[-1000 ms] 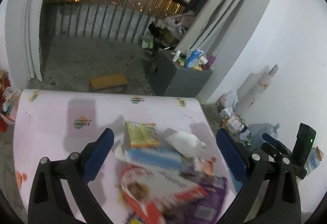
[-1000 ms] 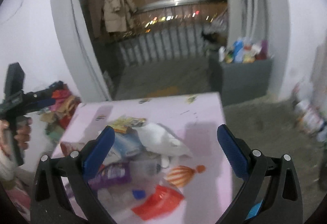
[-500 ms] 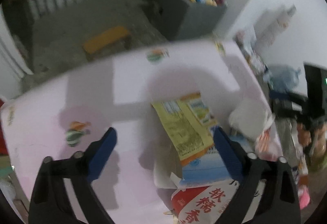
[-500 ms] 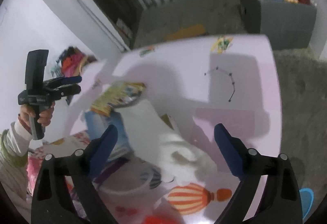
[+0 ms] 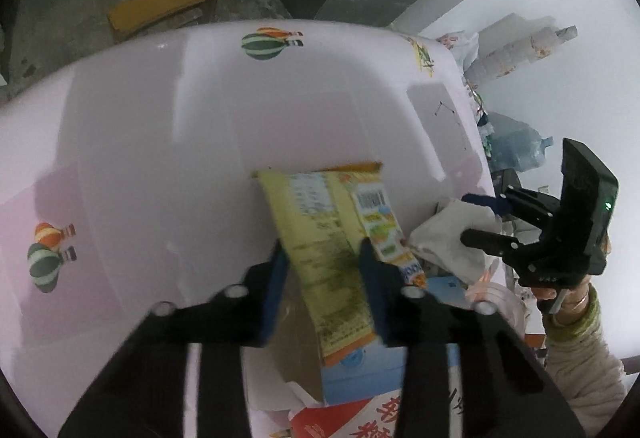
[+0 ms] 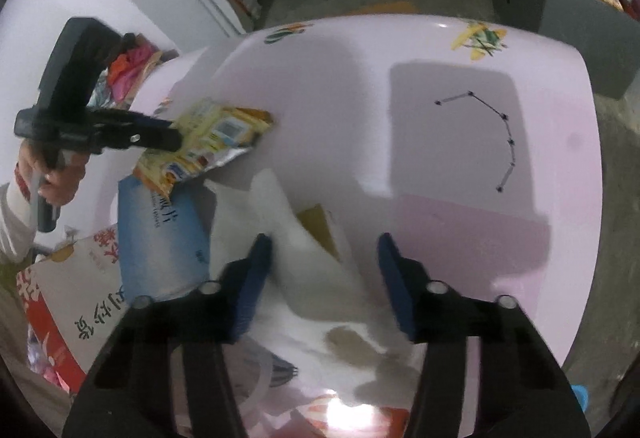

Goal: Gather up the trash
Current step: 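Grasp the white tissue with the right tool while the left tool grasps the yellow snack box, then carry tissue and yellow box to the blue wastebasket and open both tools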

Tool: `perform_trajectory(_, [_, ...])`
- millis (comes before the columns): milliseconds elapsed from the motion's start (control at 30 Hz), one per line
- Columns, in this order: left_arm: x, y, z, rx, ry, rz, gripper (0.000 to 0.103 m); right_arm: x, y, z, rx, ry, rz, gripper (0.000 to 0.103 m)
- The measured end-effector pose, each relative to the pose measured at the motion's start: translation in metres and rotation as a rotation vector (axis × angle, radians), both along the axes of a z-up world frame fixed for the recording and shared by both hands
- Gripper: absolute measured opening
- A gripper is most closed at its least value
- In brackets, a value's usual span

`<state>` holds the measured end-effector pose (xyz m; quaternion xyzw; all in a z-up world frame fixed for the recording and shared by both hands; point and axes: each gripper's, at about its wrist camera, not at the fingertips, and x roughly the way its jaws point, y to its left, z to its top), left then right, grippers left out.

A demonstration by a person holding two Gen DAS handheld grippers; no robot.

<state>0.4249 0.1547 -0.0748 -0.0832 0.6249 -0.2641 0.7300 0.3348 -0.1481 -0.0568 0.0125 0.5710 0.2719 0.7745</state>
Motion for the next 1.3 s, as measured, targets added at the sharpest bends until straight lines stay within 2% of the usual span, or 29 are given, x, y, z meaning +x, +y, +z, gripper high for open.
perform_trajectory(100, [0.001, 0.001, 0.003, -0.012, -0.032, 0.012, 0.017, -0.005, 0.000, 0.007, 0.003, -0.011, -0.001, 0.027])
perform_trajectory(267, [-0.006, 0.007, 0.018, -0.044, -0.083, 0.050, 0.008, -0.005, -0.015, 0.012, 0.028, -0.033, -0.053, 0.008])
perform_trajectory(433, [-0.014, 0.020, 0.053, -0.072, -0.177, 0.100, 0.002, -0.012, -0.038, 0.040, 0.075, -0.121, -0.120, 0.007])
perform_trajectory(600, [-0.040, 0.022, 0.112, -0.096, -0.326, 0.121, 0.001, -0.026, -0.056, 0.078, 0.136, -0.220, -0.190, 0.007])
perform_trajectory(767, [-0.096, 0.012, 0.183, -0.126, -0.487, 0.095, 0.001, -0.063, -0.070, 0.121, 0.185, -0.340, -0.240, 0.007])
perform_trajectory(833, [-0.129, 0.000, 0.210, -0.138, -0.554, 0.067, 0.001, -0.085, -0.076, 0.134, 0.197, -0.386, -0.263, 0.007])
perform_trajectory(900, [-0.163, -0.016, 0.228, -0.148, -0.587, 0.044, 0.001, -0.111, -0.088, 0.144, 0.197, -0.418, -0.296, 0.007])
perform_trajectory(967, [-0.187, -0.031, 0.234, -0.161, -0.598, 0.031, 0.001, -0.140, -0.104, 0.150, 0.203, -0.440, -0.332, 0.007])
perform_trajectory(1067, [-0.230, -0.067, 0.235, -0.268, -0.595, -0.019, 0.001, -0.188, -0.139, 0.149, 0.230, -0.459, -0.432, 0.007])
perform_trajectory(1133, [-0.255, -0.099, 0.223, -0.367, -0.559, -0.052, 0.001, -0.210, -0.158, 0.140, 0.240, -0.473, -0.504, 0.007])
perform_trajectory(1167, [-0.269, -0.122, 0.214, -0.385, -0.552, -0.068, 0.001, -0.223, -0.173, 0.135, 0.238, -0.474, -0.558, 0.007])
perform_trajectory(1267, [-0.291, -0.181, 0.191, -0.394, -0.552, -0.109, 0.001, -0.258, -0.214, 0.113, 0.193, -0.465, -0.724, 0.007])
perform_trajectory(1300, [-0.299, -0.216, 0.175, -0.354, -0.548, -0.133, 0.001, -0.267, -0.231, 0.105, 0.168, -0.458, -0.785, 0.007])
